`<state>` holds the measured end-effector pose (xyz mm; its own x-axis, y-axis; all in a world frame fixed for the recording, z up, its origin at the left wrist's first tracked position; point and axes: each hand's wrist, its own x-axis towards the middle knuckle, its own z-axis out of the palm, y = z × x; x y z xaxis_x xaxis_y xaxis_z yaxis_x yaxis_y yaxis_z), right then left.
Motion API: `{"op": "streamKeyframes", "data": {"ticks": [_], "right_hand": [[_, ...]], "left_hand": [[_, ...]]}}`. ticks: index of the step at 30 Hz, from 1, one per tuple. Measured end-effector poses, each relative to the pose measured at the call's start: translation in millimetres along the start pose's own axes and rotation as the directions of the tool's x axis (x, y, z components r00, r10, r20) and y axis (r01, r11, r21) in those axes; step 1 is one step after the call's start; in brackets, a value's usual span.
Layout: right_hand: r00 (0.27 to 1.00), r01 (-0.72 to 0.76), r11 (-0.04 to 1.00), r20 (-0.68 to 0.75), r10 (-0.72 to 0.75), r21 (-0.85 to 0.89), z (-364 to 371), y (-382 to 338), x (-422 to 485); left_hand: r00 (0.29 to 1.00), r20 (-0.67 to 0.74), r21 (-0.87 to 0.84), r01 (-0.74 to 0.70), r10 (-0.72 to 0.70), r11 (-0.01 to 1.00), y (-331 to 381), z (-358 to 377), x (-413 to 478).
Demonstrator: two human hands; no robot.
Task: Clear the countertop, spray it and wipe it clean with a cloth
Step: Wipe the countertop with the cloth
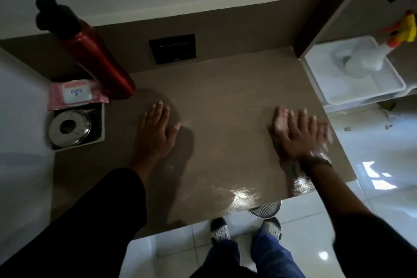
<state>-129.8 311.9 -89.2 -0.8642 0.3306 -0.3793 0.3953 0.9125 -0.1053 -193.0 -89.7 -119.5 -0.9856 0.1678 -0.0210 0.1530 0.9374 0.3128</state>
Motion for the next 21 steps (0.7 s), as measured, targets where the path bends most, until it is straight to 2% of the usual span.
{"op": "streamKeyframes", "data": {"ticks": [2,4,6,8,11,13,16,19,21], "right_hand": [[1.000,0.000,0.998,-0.023,0.002,0.069,-9,-55,40],[0.987,0.141,0.990,-0.080,-0.139,0.018,3,-115,47],[0.945,0.319,0.946,-0.060,-0.322,-0.057,26,-154,6],[0.876,0.474,0.876,-0.050,-0.479,-0.088,56,-158,-62],[0.841,0.541,0.841,0.014,-0.541,0.000,89,-106,-150],[0.900,0.436,0.900,-0.008,-0.436,0.018,93,-45,-165],[0.991,0.091,0.996,-0.097,-0.092,-0.021,63,38,-121],[0.970,-0.205,0.972,-0.106,0.217,0.115,26,76,-60],[0.956,-0.238,0.958,-0.133,0.260,0.157,20,57,-38]], "left_hand": [[1.000,-0.024,-0.024,0.003,-0.004,1.000,-1,1,-2],[0.999,-0.033,-0.033,-0.008,0.007,0.999,-2,0,0],[1.000,-0.027,-0.044,-0.008,0.007,0.999,-2,-2,0],[1.000,-0.017,-0.041,-0.009,0.008,0.999,0,-5,-1],[1.000,0.000,-0.036,-0.007,0.007,0.999,2,-6,0],[1.000,-0.004,-0.020,-0.003,0.003,1.000,1,-3,-3],[0.999,-0.033,0.009,-0.028,0.028,1.000,0,0,-2],[0.999,-0.043,0.031,-0.022,0.023,0.999,-3,4,0],[0.999,-0.053,0.018,-0.010,0.011,1.000,-4,6,2]]}}
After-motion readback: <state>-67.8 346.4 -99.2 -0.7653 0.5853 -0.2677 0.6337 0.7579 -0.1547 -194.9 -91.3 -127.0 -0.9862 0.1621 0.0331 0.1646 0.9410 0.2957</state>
